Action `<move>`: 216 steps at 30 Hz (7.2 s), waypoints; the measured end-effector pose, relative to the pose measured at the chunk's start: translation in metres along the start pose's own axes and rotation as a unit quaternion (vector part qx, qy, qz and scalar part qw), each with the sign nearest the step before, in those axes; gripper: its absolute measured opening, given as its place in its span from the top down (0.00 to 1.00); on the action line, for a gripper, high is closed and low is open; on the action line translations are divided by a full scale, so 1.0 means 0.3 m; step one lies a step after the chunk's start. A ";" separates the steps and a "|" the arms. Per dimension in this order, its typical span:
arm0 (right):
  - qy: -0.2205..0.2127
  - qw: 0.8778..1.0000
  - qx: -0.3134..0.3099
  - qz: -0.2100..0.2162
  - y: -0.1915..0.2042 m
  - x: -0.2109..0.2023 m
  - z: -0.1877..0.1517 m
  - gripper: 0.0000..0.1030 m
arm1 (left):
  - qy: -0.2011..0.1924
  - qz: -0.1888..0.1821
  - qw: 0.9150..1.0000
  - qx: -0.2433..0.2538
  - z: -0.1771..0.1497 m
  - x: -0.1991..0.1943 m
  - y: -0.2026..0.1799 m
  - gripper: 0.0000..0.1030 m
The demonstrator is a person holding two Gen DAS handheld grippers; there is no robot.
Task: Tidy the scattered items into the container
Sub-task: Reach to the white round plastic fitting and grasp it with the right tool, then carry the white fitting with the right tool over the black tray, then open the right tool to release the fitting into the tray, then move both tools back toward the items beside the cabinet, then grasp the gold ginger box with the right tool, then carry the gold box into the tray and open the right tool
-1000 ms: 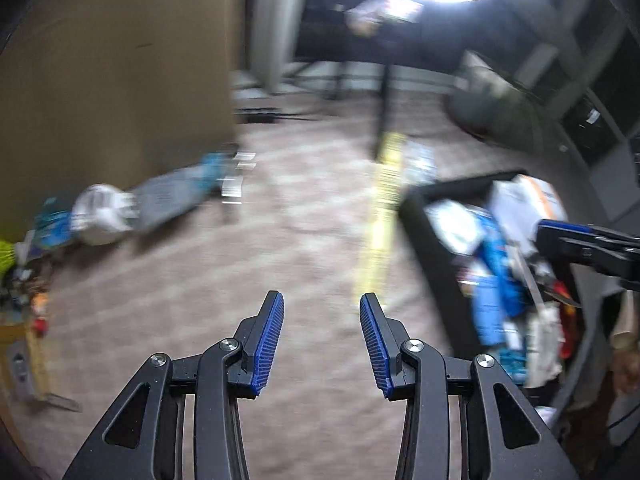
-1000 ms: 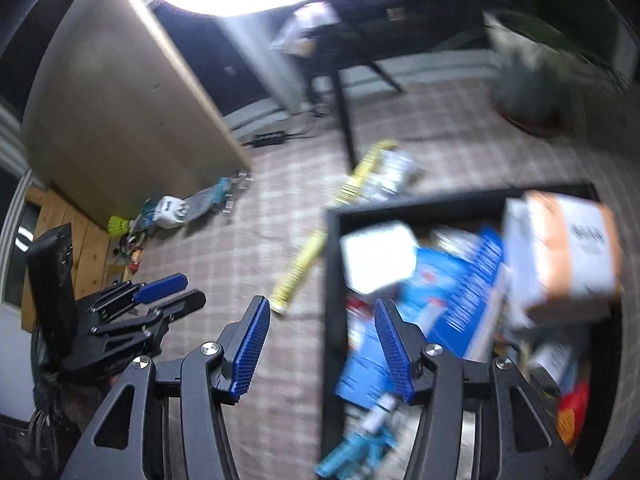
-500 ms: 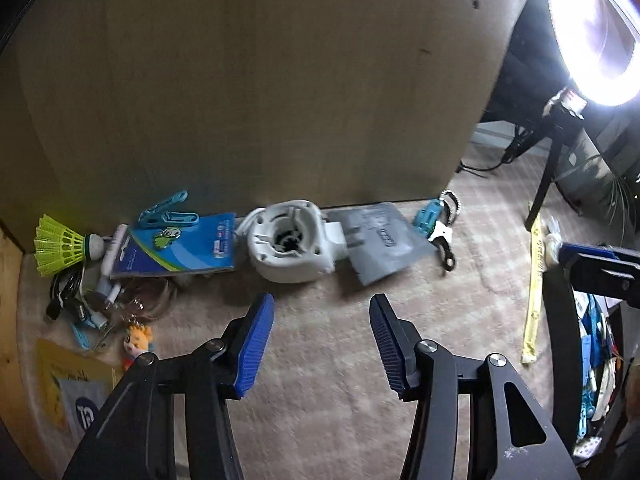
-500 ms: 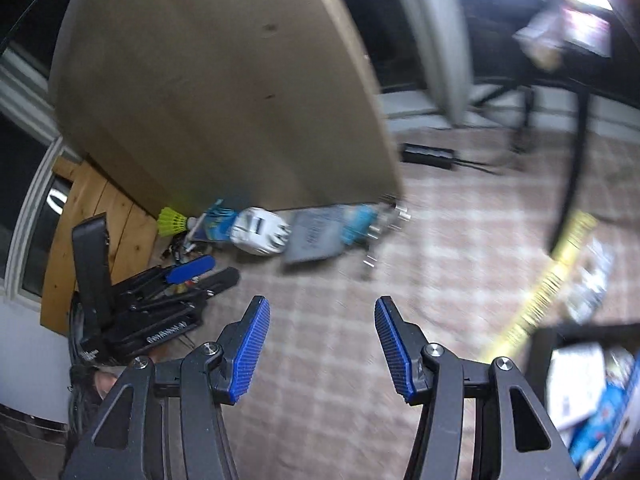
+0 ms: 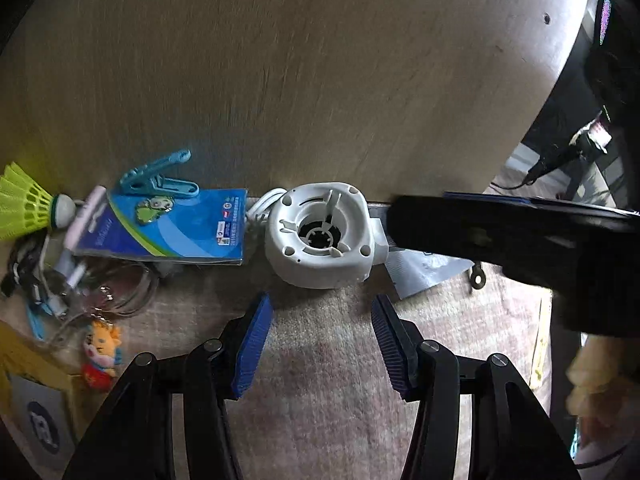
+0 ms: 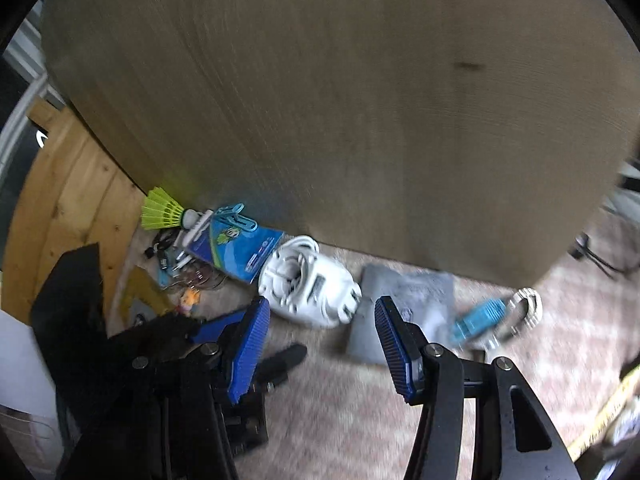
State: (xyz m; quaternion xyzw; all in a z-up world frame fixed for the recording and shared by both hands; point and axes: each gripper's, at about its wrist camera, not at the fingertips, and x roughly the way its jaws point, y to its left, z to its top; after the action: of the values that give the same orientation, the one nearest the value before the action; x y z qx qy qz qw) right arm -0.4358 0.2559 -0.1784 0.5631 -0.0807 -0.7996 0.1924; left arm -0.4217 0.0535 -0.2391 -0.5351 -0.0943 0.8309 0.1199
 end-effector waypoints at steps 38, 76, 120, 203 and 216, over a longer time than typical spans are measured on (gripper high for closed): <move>0.015 0.990 0.115 0.074 -0.046 -0.142 -0.471 0.55 | -0.022 -0.062 0.998 -0.013 -0.448 -0.213 -0.336 0.46; -0.124 0.929 0.347 -0.028 -0.831 -1.022 -1.445 0.55 | 0.100 -0.191 0.936 0.277 -0.835 -0.249 -1.627 0.45; -0.056 0.996 0.052 -0.041 0.023 -0.525 -0.532 0.49 | -0.008 0.062 0.997 0.050 -0.326 -0.569 -0.099 0.37; 0.043 0.990 0.126 0.056 -0.105 -0.244 -0.757 0.50 | 0.017 -0.050 0.996 0.073 -0.573 -0.436 -0.379 0.35; -0.035 0.985 0.155 0.073 -0.163 -0.444 -0.787 0.48 | -0.018 -0.075 0.990 0.121 -0.516 -0.541 -0.553 0.33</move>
State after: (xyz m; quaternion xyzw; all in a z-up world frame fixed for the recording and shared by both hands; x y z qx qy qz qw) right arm -0.1876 0.3743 -0.1627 0.5508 -0.2513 -0.7803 0.1571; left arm -0.1995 0.1674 -0.1144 -0.4930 -0.0351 0.8345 0.2436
